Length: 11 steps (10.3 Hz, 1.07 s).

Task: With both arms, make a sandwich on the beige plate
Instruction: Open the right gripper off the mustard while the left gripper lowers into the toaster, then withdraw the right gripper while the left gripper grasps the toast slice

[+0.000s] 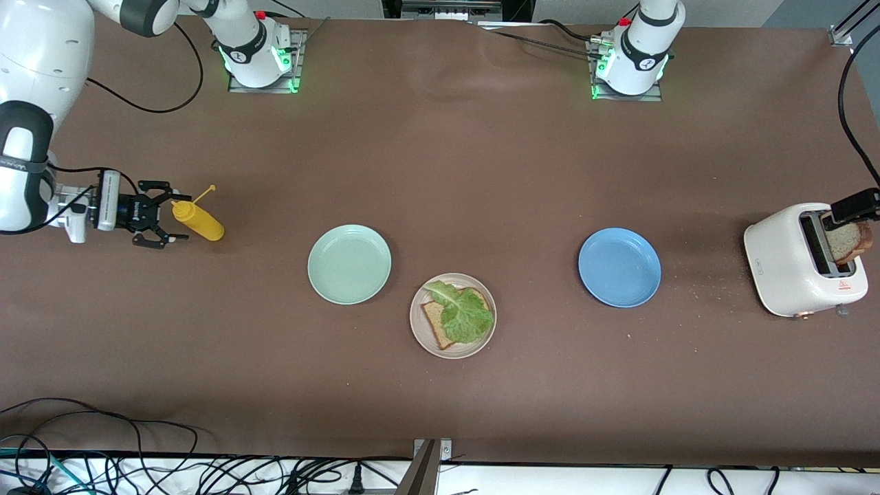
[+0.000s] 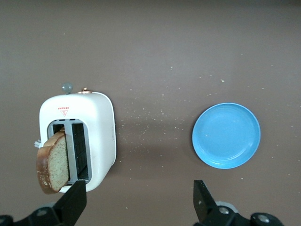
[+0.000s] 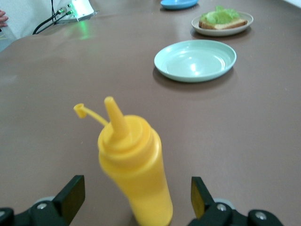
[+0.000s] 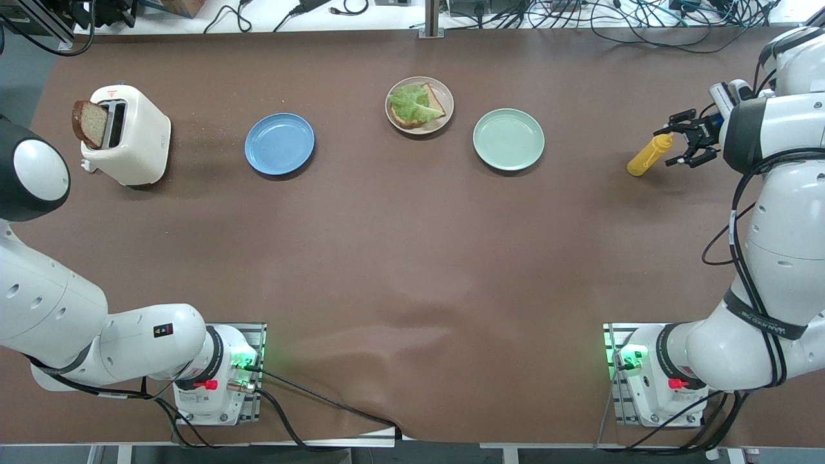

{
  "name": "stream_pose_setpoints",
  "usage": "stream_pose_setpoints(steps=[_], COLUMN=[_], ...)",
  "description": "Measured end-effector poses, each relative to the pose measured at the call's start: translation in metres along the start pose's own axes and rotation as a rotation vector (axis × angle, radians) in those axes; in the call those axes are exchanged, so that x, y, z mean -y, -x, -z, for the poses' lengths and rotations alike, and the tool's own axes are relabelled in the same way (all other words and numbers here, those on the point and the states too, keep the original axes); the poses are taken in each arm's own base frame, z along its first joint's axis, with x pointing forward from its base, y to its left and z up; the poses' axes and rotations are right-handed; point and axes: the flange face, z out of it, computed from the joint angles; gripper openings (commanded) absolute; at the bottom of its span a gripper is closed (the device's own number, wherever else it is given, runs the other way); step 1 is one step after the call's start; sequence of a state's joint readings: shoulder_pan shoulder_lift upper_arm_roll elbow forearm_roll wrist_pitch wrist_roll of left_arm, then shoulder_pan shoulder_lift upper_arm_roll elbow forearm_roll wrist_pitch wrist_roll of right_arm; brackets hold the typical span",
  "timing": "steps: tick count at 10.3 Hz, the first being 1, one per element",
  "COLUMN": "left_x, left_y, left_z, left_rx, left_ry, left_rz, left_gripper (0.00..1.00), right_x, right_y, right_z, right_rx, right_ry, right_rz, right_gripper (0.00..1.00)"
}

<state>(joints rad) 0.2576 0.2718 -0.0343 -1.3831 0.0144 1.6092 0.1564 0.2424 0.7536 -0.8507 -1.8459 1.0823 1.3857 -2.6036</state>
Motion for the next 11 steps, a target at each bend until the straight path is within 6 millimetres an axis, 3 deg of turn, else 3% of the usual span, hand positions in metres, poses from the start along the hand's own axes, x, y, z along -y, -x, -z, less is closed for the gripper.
stream_pose_setpoints(steps=[2,3,4,6,8,11], left_x=[0.035,0.052,0.071,0.101,0.109,0.136], left_y=[-0.006,-0.010,-0.010,-0.008,-0.007,-0.001], left_z=[-0.036,-0.059,-0.078,-0.097,-0.107,-0.131], left_rx=[0.055,0.093,0.127,0.164,0.182,0.195], left_ry=[0.014,0.008,-0.019,-0.060,-0.074,-0.066], left_rz=[0.051,0.071,0.089,0.109,0.091,0.075], left_gripper=[1.00,1.00,1.00,1.00,1.00,1.00], right_x=[-0.009,-0.018,-0.028,-0.041,-0.045,-0.055], right_y=[-0.007,-0.021,-0.043,-0.092,-0.135,-0.215], right_z=[0.029,0.043,0.054,0.075,0.094,0.100], right_rx=[0.069,0.092,0.100,0.122,0.146,0.227], right_ry=[-0.021,-0.043,-0.080,-0.139,-0.171,-0.188], right_rz=[-0.070,-0.128,-0.198,-0.370,-0.544,-0.804], right_gripper=[1.00,1.00,1.00,1.00,1.00,1.00])
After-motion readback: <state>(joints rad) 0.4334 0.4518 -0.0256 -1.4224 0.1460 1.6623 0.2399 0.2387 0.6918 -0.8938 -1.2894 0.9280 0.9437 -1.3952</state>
